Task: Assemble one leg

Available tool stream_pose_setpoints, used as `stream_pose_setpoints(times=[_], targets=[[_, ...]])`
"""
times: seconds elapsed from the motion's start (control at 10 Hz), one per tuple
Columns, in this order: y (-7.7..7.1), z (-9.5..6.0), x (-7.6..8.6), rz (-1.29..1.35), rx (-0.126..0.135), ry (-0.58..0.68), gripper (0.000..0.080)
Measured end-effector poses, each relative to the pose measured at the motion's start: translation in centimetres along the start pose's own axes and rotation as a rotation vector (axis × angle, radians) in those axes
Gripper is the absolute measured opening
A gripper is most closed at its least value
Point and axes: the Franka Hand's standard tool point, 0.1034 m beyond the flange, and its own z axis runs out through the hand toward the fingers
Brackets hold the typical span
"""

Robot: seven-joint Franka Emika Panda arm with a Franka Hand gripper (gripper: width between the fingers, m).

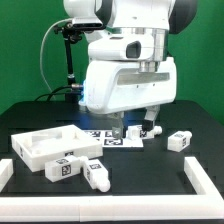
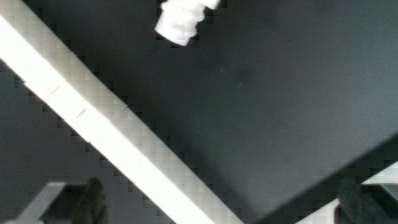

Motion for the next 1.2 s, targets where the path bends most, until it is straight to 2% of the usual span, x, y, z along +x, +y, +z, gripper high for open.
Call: stream_pose_setpoints(times=[0.5,0.6,0.7,0.8,0.9,1.0,1.2], targets=[[0.0,0.0,0.0,-0.001,0.001,0.000,0.0649],[1.1,-0.5,-0.4,-0.046,-0.005,0.000,0.0649],[2.2,0.2,-1.4,-0.069,-0.009,0.002,0.0649],[2.8,2.0,-2.9,-0.068,0.004,-0.013,0.0649],[2.7,3.9,-4.2,-0.051,0.030,-0.032,0.0649],[2.5,5.4,-5.0,-0.045,0.042,-0.035,0.0649],[1.3,7.4,-6.3,-0.038,0.071,-0.056,0.0649]])
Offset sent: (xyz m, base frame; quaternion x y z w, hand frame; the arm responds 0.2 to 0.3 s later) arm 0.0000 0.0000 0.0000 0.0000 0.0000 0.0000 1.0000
